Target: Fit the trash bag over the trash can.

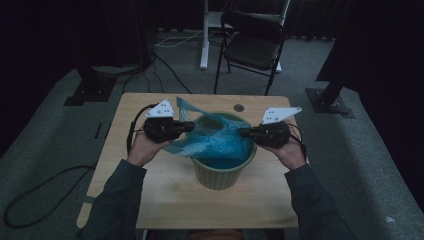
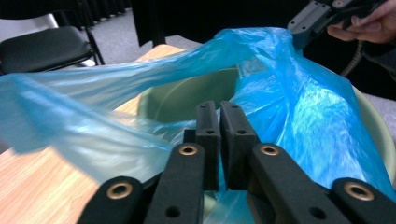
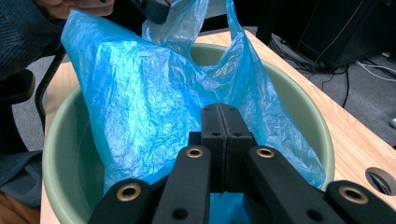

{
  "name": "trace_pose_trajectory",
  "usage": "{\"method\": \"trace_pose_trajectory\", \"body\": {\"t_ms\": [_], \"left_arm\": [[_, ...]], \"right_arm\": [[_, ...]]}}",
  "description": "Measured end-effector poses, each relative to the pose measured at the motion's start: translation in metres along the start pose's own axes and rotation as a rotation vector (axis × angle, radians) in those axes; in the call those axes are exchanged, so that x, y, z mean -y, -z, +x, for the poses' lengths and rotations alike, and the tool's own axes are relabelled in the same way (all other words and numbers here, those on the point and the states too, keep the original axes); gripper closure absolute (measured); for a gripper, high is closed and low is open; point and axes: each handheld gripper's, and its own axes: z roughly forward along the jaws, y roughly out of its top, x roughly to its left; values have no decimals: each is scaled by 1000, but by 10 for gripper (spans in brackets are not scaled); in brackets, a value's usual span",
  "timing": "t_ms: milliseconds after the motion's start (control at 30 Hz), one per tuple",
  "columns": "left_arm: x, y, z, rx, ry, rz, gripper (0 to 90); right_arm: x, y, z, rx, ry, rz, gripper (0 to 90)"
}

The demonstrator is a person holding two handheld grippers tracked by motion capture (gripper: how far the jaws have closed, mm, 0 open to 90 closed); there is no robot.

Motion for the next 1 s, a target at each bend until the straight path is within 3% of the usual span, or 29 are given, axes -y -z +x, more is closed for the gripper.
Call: {"method": "trace_pose_trajectory", "body": {"t_ms": [167, 200, 300, 333, 400, 567, 633, 733, 800, 933, 1000], "left_arm": [[3, 9, 0, -8, 13, -15, 773], [4, 10, 0, -12, 15, -9, 676], [6, 8, -2, -2, 0, 9, 616], [6, 4, -4, -5, -4, 14, 538], [6, 3, -5, -1, -10, 12, 468], [4, -11, -9, 16, -16, 37, 423], [4, -17, -10, 15, -24, 65, 481], [6, -25, -10, 0, -41, 124, 736], [6, -25, -9, -14, -32, 116, 852], [1, -13, -2, -63, -14, 62, 895], [1, -10, -1, -81, -15, 62, 896]], "right_arm": [[0, 1, 2, 7, 10, -8, 900], [-1, 0, 3, 8, 18, -10, 900], [-2, 0, 4, 5, 19, -10, 900], [-3, -1, 5, 6, 21, -9, 900], [-4, -2, 5, 4, 25, -9, 900], [-5, -3, 5, 5, 31, -12, 900], [-5, -2, 5, 8, 28, -14, 900], [-4, 0, 4, 16, 32, -12, 900], [-3, 3, 4, 16, 32, -18, 900], [2, 12, 0, 26, 26, -30, 900], [5, 15, -1, 31, 21, -31, 900]]}}
